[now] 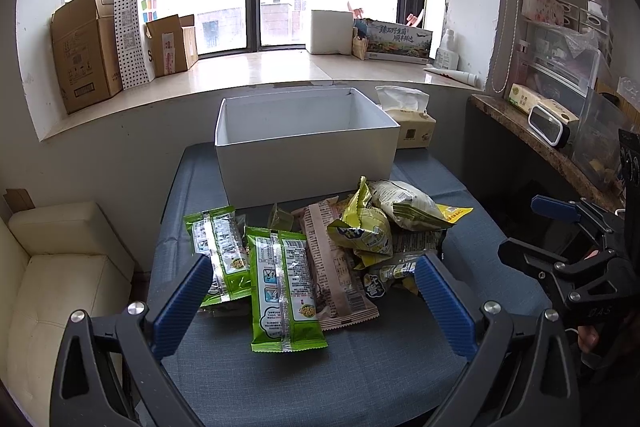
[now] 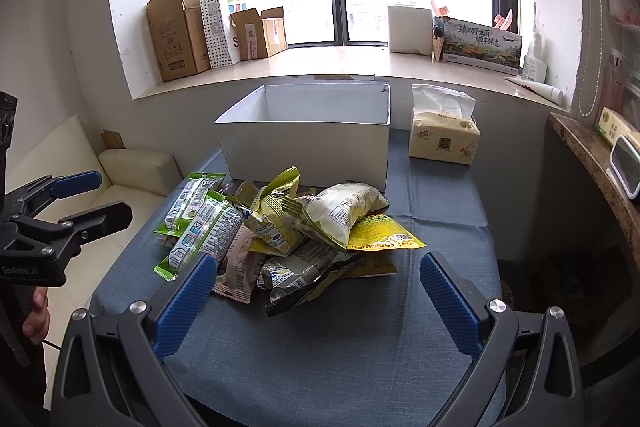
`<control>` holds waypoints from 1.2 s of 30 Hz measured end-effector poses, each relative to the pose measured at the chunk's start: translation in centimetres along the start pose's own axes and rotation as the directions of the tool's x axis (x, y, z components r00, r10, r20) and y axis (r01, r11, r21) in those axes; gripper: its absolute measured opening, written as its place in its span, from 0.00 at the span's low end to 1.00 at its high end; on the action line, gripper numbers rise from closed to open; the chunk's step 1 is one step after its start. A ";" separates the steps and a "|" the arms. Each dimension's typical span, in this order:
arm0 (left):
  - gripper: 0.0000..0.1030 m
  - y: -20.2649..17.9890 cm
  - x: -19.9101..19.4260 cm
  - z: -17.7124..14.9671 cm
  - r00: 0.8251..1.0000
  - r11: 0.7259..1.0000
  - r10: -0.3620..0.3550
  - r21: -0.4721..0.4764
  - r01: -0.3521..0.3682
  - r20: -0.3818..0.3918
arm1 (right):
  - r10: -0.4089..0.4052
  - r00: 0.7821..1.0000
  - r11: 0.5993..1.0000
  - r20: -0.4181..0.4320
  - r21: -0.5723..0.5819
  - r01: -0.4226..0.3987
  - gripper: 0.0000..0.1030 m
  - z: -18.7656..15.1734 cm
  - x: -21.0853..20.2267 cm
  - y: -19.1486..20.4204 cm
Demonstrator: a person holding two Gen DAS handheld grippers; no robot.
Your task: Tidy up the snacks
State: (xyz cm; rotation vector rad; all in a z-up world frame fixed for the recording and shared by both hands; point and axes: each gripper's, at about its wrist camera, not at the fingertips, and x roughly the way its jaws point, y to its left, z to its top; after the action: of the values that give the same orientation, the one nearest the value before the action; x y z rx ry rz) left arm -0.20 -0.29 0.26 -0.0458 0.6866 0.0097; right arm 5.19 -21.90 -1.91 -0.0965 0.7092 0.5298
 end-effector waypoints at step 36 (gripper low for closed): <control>1.00 -0.1 0.1 -0.3 1.000 1.000 0.004 0.005 -0.004 0.001 | 0.004 1.000 1.000 -0.005 0.004 -0.004 1.00 -0.2 0.1 -0.1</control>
State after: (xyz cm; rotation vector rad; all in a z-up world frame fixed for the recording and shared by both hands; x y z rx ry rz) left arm -0.27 -0.38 -0.04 -0.0394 0.6858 0.0120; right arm 5.21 -22.04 -2.14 -0.0922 0.7150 0.5322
